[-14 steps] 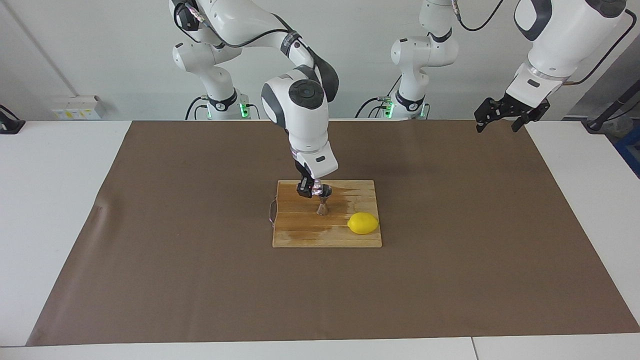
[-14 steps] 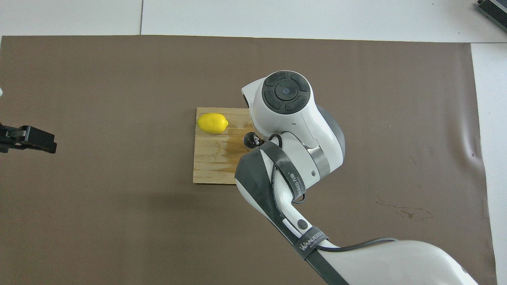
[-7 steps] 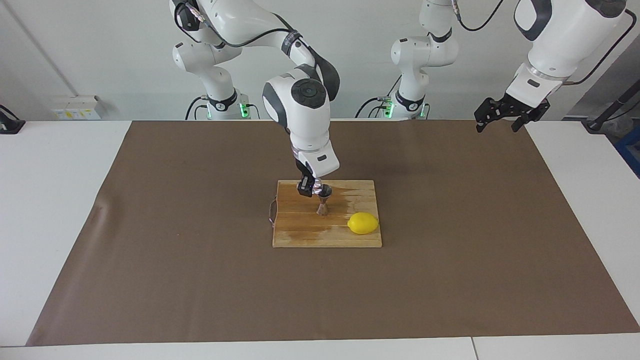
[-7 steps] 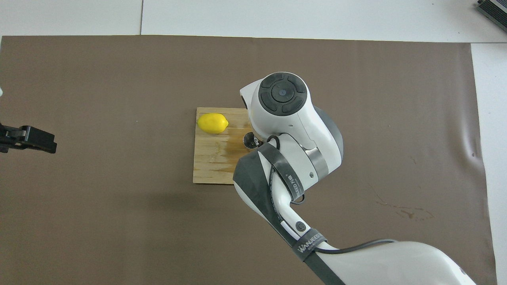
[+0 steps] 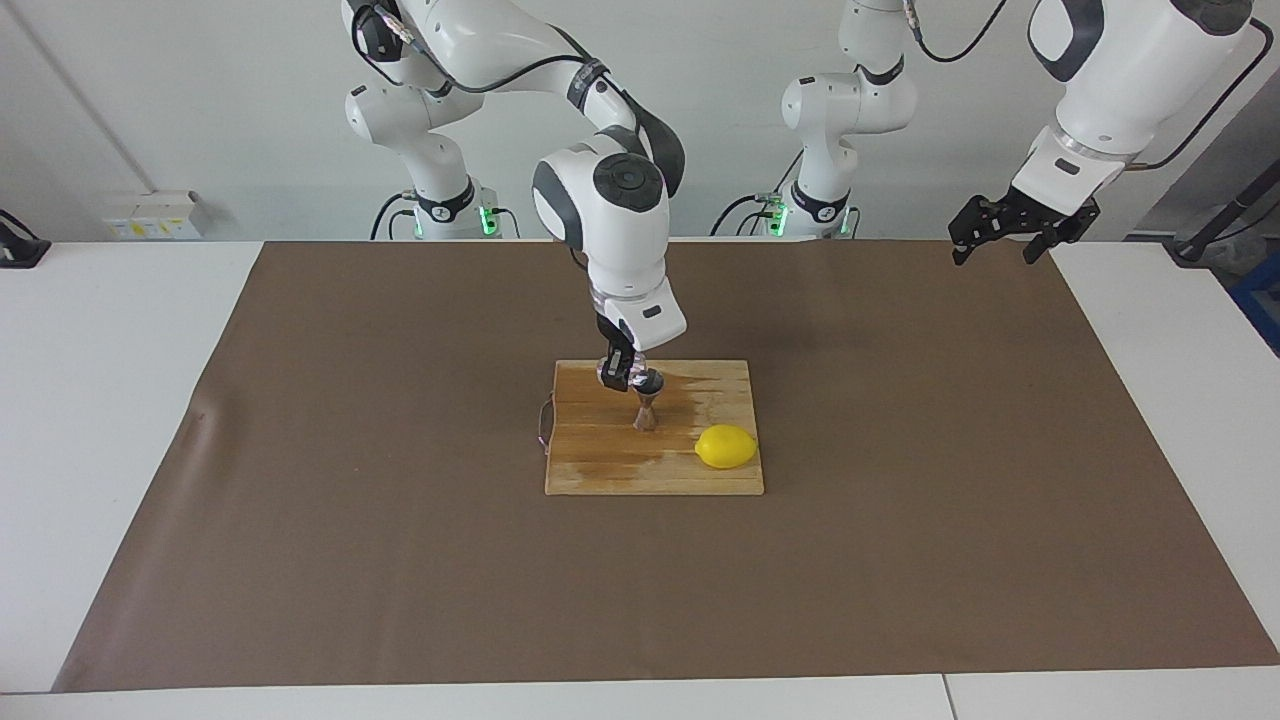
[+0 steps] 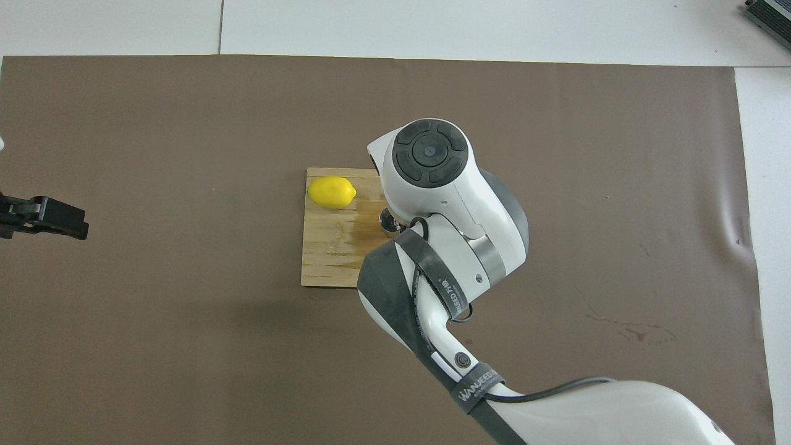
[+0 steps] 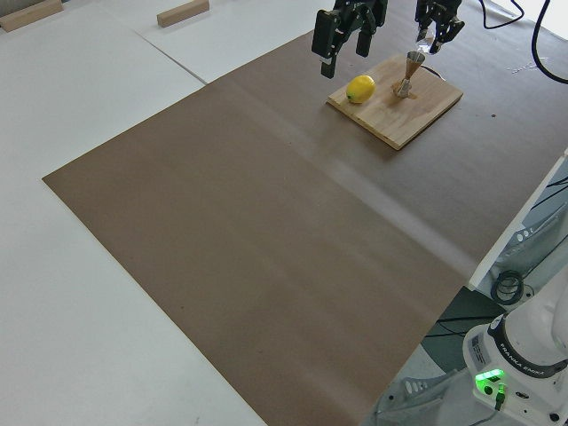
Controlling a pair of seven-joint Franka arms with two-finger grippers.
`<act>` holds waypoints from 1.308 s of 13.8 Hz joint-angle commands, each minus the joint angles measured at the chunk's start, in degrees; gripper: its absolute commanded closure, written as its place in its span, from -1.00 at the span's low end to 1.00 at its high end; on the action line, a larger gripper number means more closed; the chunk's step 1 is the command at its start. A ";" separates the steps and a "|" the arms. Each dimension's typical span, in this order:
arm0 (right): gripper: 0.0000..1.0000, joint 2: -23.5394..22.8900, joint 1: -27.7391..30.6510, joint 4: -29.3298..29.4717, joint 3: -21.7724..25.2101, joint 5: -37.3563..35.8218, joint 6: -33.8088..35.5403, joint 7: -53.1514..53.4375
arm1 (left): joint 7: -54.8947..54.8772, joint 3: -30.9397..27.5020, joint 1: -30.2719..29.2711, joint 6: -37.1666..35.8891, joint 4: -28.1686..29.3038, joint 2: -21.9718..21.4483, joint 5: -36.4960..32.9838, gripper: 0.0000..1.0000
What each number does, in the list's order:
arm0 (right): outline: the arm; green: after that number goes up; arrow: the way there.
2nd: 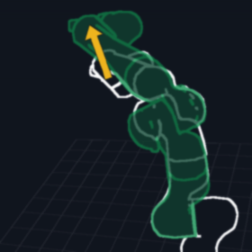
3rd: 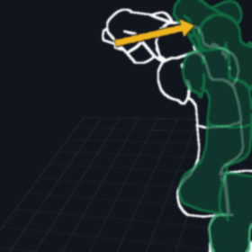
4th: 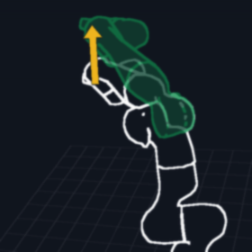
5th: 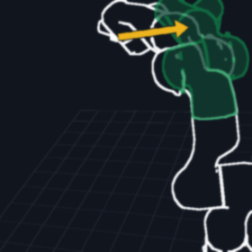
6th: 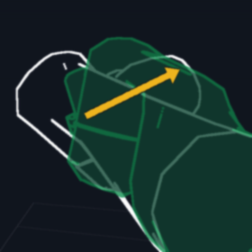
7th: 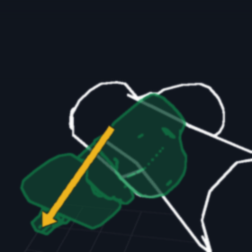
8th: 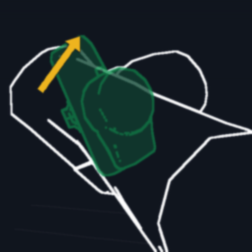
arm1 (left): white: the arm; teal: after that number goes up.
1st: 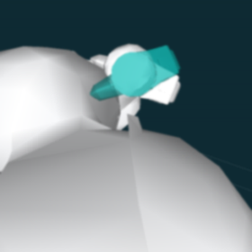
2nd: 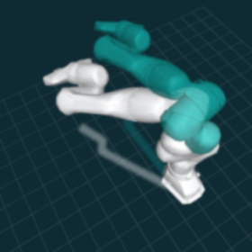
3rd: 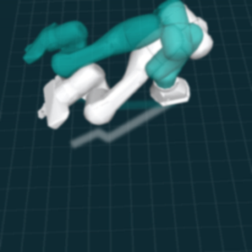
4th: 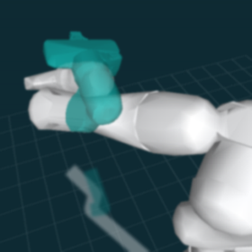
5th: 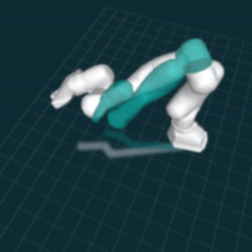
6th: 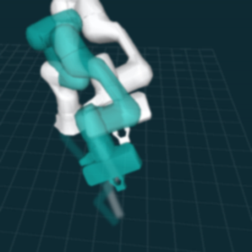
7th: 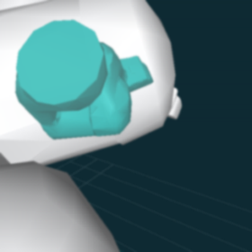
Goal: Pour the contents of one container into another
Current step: 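Hold the glass cup tipped over the steel cup with the right gripper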
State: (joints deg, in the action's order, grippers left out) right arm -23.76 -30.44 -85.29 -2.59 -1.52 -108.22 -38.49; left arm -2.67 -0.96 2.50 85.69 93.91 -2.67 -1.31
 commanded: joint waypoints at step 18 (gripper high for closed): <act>1.00 2.82 4.32 -1.00 -0.74 2.81 -3.48 -1.39 | -0.76 -0.09 -0.04 -0.08 0.48 -0.76 -1.06 -1.00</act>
State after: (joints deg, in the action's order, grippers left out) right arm -23.65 -29.32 -84.05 -2.56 -1.72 -110.30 -38.49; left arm -2.67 -0.96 2.50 85.69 93.91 -2.67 -1.31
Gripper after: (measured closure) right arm 0.507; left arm 0.000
